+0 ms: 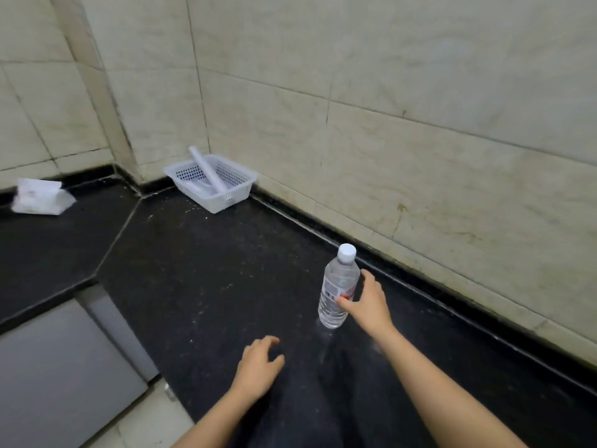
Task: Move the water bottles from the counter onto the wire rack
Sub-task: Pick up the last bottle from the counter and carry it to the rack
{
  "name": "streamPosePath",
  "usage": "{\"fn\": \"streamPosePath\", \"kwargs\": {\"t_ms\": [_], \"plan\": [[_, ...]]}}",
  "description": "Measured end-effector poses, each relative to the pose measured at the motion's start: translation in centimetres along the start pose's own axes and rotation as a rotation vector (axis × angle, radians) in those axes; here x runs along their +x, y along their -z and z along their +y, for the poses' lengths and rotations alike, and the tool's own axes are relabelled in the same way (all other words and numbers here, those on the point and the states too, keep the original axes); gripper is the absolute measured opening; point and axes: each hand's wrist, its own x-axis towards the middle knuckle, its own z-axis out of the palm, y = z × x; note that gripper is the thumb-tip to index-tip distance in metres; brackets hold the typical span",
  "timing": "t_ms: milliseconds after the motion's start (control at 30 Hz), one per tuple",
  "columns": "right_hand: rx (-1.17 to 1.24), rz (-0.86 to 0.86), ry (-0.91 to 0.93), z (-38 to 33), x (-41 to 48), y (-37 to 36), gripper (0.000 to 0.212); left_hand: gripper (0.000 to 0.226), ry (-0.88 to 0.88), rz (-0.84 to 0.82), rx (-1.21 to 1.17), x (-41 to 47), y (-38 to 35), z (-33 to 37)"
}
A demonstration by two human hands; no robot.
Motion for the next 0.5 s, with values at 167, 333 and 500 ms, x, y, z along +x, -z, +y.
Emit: {"fn": "streamPosePath", "kwargs": {"t_ms": [167, 333, 500], "plan": [[0.078, 0.045, -0.157, -2.0, 2.9, -1.7, 0.085, 0.041, -0.102, -0.126, 0.010, 6.0, 0.9, 0.2], [0.109, 0.158, -0.307, -3.3, 2.7, -2.8, 0.071, 0.065, -0.211, -0.230, 0.013, 10.2, 1.5, 0.6], [0.299, 0.379, -0.418, -2.7, -0.7, -2.6, 0.057, 0.095, -0.374, -0.282, -0.040, 9.3, -0.6, 3.7]]}}
